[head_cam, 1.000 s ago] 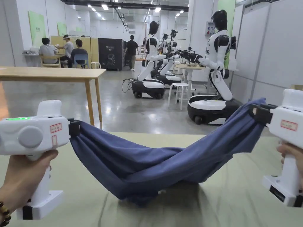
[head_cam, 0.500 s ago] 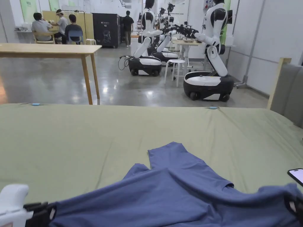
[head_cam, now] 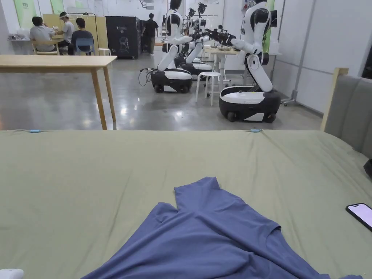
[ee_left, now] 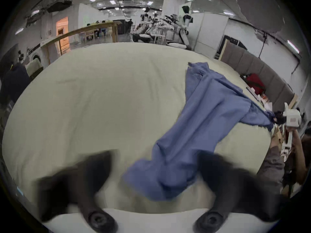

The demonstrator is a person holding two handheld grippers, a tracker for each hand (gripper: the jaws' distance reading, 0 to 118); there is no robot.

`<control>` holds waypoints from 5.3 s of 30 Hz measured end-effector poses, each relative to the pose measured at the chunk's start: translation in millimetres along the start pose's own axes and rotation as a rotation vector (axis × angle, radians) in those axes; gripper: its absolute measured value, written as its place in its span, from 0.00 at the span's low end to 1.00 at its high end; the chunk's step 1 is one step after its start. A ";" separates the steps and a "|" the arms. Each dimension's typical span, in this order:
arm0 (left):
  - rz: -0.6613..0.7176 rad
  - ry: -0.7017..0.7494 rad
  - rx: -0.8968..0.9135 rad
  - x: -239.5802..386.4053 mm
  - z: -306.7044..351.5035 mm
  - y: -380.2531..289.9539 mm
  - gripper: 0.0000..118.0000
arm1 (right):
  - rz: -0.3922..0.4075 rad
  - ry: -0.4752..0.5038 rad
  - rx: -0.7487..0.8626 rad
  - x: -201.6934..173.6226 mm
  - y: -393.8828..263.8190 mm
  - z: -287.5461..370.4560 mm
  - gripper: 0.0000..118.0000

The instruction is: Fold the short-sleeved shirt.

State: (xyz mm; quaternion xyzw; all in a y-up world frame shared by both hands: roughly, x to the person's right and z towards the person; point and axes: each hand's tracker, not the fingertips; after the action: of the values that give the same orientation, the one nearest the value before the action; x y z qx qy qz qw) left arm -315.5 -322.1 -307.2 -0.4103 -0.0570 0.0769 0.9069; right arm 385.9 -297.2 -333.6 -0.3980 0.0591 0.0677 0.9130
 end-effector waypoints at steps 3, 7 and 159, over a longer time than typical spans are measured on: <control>0.015 0.007 0.069 -1.3 11.1 -3.9 0.98 | -0.049 0.012 0.114 2.5 0.9 42.4 0.97; 0.049 0.033 0.209 44.9 80.1 -11.3 0.98 | -0.053 0.038 0.330 -33.2 3.3 108.1 0.96; 0.183 0.008 0.564 35.1 -40.1 472.9 0.03 | -0.281 0.030 0.670 -37.8 502.0 -57.1 0.01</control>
State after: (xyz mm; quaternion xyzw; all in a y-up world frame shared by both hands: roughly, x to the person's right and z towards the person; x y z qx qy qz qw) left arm -318.2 -37.0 -688.1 -0.1456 0.0072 0.1695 0.9747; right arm 260.0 -3.7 -726.8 -0.0818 0.0363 -0.0875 0.9921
